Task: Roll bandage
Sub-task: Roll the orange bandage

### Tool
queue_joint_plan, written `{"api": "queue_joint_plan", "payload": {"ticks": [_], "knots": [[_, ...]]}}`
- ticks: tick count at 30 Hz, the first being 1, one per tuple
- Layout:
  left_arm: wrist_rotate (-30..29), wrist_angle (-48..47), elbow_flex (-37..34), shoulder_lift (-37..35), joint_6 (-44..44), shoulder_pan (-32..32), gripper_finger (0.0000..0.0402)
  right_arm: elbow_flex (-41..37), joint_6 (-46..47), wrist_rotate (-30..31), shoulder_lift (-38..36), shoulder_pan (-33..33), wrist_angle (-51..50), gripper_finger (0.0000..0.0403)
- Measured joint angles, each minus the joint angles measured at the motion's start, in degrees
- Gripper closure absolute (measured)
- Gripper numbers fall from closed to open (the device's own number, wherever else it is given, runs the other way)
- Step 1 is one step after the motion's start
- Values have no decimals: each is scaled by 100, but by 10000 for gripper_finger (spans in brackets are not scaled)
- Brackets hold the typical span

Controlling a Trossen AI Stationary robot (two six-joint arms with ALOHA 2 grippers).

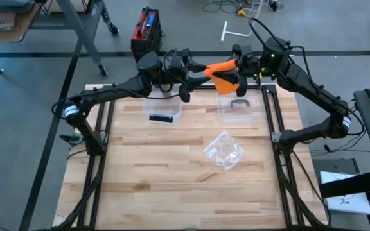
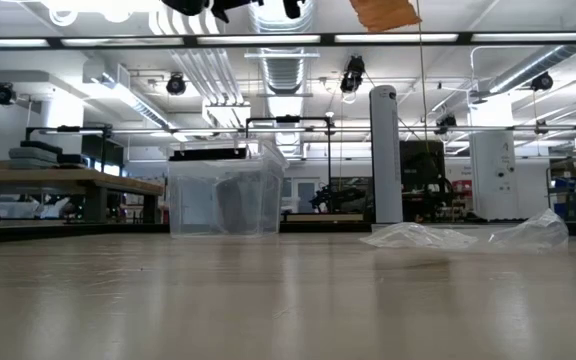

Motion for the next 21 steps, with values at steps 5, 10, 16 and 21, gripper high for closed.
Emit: {"api": "queue_joint_plan", "payload": {"ticks": [5, 10, 16, 21], "knots": [[-64, -2, 0, 7, 473, -2, 242, -2, 9, 16, 0, -2, 2, 300], [-287, -2, 0, -6, 987, -7, 276, -2, -4, 70, 0, -7, 13, 297], [-378, -4, -4, 3, 1238, -26, 367, -1, 444, 70, 20, -7, 8, 261], [-342, -34, -12, -100, 1043, -25, 377, -7, 100, 47, -156, -2, -178, 218]]}}
